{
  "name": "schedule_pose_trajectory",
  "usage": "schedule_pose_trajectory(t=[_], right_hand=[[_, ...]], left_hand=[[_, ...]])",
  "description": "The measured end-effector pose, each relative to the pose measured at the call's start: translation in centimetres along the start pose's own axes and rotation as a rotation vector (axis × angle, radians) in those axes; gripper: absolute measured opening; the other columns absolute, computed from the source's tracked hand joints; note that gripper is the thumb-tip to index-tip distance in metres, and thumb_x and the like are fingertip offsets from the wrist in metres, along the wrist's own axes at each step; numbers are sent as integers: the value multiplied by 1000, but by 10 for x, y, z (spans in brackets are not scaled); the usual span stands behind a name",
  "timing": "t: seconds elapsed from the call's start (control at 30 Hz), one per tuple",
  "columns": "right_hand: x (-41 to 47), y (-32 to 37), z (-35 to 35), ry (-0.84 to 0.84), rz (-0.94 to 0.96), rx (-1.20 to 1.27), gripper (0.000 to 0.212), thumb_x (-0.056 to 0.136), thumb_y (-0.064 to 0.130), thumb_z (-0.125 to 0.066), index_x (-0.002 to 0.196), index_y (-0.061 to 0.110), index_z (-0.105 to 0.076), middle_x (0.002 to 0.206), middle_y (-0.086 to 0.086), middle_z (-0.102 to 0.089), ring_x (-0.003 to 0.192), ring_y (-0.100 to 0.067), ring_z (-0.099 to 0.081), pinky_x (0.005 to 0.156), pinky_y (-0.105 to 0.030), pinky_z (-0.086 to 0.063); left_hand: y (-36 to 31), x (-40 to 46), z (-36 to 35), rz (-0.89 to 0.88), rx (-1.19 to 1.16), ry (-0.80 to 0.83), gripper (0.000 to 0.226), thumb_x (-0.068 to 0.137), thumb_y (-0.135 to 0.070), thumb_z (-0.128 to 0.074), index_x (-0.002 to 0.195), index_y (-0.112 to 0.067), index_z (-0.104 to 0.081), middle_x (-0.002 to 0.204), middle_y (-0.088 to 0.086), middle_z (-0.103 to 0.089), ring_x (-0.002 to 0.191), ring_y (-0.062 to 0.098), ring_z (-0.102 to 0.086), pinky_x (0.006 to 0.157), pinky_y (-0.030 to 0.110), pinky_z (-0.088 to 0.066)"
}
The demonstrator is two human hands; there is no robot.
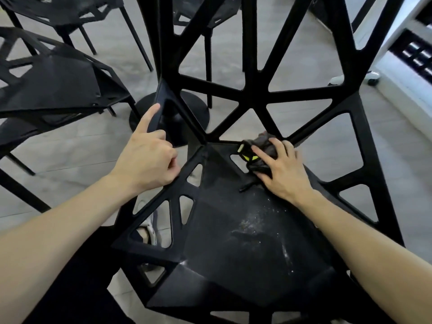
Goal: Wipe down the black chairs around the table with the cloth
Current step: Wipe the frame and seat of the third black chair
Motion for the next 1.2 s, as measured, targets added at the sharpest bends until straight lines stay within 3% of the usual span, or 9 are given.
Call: schedule_pose_trajectory(t=[0.1, 0.23, 0.43, 0.5, 0.63, 0.77, 0.87, 1.03, 1.2], right_hand=[[20, 67, -4, -15, -16, 156, 75, 88, 46, -67, 157, 28, -45, 147, -18, -41, 129, -43, -42, 99, -58, -45], [57, 142, 2, 14, 43, 276, 68, 87, 38, -68, 150, 20, -51, 147, -15, -46, 127, -41, -44, 101, -57, -47], [8, 2, 5, 29, -62, 187, 64, 85, 30, -61, 149, 28, -54, 143, -7, -47, 116, -38, -45, 94, -55, -54], [-1, -4, 6, -10, -123, 201, 64, 83, 33, -60, 146, 28, -57, 140, -9, -49, 114, -38, -46, 95, -54, -53], [38, 114, 9, -22, -28, 385, 67, 85, 47, -62, 147, 23, -57, 145, -17, -47, 123, -41, -44, 107, -53, -46], [66, 143, 18, -21, -61, 403, 67, 90, 67, -58, 142, 25, -58, 140, -11, -50, 122, -35, -47, 101, -50, -52], [16, 138, 26, 20, 29, 447, 67, 89, 62, -60, 146, 27, -58, 141, -9, -50, 122, -33, -48, 103, -51, -52], [-47, 144, 34, 39, 426, 371, 66, 88, 69, -58, 145, 36, -60, 131, -1, -56, 123, -26, -51, 105, -46, -44], [56, 116, 4, -54, 32, 268, 72, 96, 68, -53, 151, 21, -54, 144, -14, -49, 139, -42, -41, 121, -57, -30]], left_hand=[[-2, 0, -1, -14, 21, 23, 40, 86, -23, -48, 51, -21, -66, 46, -9, -53, 60, 18, -49, 132, 60, -11], [-2, -1, -1, -13, 26, 30, 39, 86, -22, -47, 52, -18, -65, 48, -8, -53, 60, 19, -49, 132, 61, -12], [0, -1, -1, -13, 8, -1, 37, 86, -21, -50, 51, -18, -63, 48, -9, -54, 59, 20, -50, 132, 60, -13], [-1, 0, -1, -8, 6, 1, 36, 85, -21, -51, 51, -18, -65, 48, -9, -54, 60, 20, -50, 132, 61, -13], [-1, -1, -2, -14, 29, 48, 36, 85, -24, -51, 54, -20, -69, 49, -10, -55, 61, 18, -51, 132, 61, -11], [-1, 1, 2, -17, 31, 74, 36, 84, -23, -51, 54, -20, -70, 49, -10, -55, 61, 18, -50, 132, 61, -11], [-1, 1, 2, 4, 33, 110, 37, 83, -23, -49, 55, -19, -72, 47, -9, -54, 60, 19, -50, 132, 61, -11], [-2, 1, 3, 6, 32, 134, 36, 81, -24, -49, 56, -19, -74, 47, -9, -54, 61, 19, -50, 133, 61, -10], [-2, 0, 5, 5, -16, 85, 35, 82, -22, -50, 53, -19, -70, 46, -7, -53, 60, 19, -48, 132, 60, -12]])
Point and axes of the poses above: each hand's wrist, its own x-axis towards the middle knuckle, its own z-axis out of the back of the hand, y = z × x, the point moved 5 cm from there along x, towards the middle knuckle
